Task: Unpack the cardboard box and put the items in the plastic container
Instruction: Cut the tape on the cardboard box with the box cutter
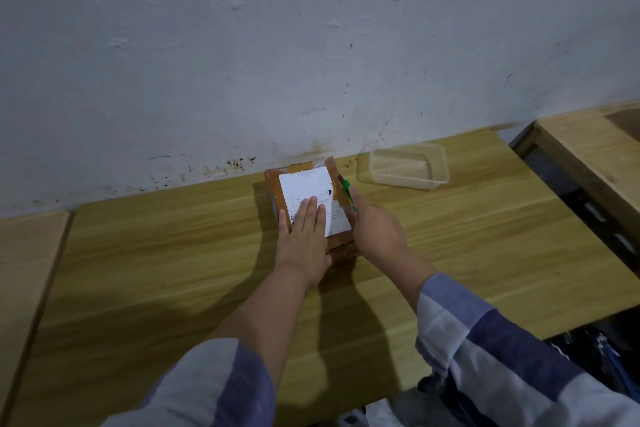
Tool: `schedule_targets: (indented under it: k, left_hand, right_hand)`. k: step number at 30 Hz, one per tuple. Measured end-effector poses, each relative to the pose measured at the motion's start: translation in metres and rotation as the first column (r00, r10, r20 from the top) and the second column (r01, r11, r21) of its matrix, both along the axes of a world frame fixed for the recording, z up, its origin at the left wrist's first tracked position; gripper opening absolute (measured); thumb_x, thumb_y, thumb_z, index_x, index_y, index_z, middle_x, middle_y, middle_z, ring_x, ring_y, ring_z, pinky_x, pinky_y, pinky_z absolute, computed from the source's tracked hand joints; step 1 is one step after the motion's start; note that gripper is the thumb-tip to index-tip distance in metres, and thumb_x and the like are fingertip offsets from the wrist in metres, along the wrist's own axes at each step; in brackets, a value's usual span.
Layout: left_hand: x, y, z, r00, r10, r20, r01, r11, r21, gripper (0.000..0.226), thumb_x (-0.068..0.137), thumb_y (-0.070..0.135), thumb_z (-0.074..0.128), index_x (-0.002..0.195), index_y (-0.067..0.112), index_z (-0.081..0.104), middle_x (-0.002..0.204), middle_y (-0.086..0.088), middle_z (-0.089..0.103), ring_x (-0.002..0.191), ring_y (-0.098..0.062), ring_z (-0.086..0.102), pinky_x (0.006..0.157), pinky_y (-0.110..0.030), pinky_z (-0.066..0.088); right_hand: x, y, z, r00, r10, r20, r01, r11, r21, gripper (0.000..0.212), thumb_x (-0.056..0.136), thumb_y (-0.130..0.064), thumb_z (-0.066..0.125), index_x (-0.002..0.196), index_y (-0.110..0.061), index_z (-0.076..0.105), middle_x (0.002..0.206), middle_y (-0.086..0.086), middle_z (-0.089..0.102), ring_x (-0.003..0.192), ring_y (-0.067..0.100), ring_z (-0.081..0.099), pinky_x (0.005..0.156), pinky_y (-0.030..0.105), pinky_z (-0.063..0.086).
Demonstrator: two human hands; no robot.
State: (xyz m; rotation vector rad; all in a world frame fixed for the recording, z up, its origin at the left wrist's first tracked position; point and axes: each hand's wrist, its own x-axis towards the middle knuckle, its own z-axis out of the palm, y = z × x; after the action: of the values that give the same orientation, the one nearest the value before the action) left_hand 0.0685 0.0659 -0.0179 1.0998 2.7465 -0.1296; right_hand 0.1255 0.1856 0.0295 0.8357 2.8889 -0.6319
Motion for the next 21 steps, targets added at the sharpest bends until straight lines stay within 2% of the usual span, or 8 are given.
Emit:
schedule_targets:
  k: [12,17,21]
  left_hand:
    - [0.002,-0.001,0.003,1.000,0.024,0.008,-0.024,1.000,-0.008,0.082,0.097,0.040,0.042,0.151,0.011,-0.012,0.160,-0.007,-0.018,0.147,-0.022,-0.018,0.118,-0.053,-0.004]
    - [0.004,0.001,0.003,0.998,0.054,0.017,-0.054,0.999,0.002,0.083,0.096,0.053,0.037,0.151,0.012,-0.010,0.160,-0.006,-0.017,0.147,-0.021,-0.017,0.116,-0.052,-0.006]
    - [0.007,0.004,0.005,0.998,0.056,0.025,-0.056,0.998,0.002,0.083,0.096,0.056,0.035,0.152,0.012,-0.009,0.160,-0.005,-0.017,0.147,-0.021,-0.017,0.116,-0.051,-0.006]
  right_hand:
    - [0.000,-0.008,0.009,0.992,0.034,0.125,-0.040,0.998,0.043,0.072,0.091,-0.009,0.043,0.150,-0.026,0.007,0.113,0.016,0.063,0.100,0.032,0.061,0.069,0.035,0.042]
    - [0.032,-0.012,0.014,0.989,0.039,0.143,-0.045,0.998,0.039,0.074,0.089,-0.007,0.042,0.150,-0.030,0.006,0.111,0.017,0.061,0.096,0.032,0.061,0.069,0.036,0.044]
    - [0.050,-0.016,0.016,0.989,0.025,0.144,-0.031,0.998,0.046,0.074,0.090,-0.007,0.040,0.149,-0.033,0.005,0.110,0.014,0.060,0.096,0.030,0.060,0.068,0.034,0.042]
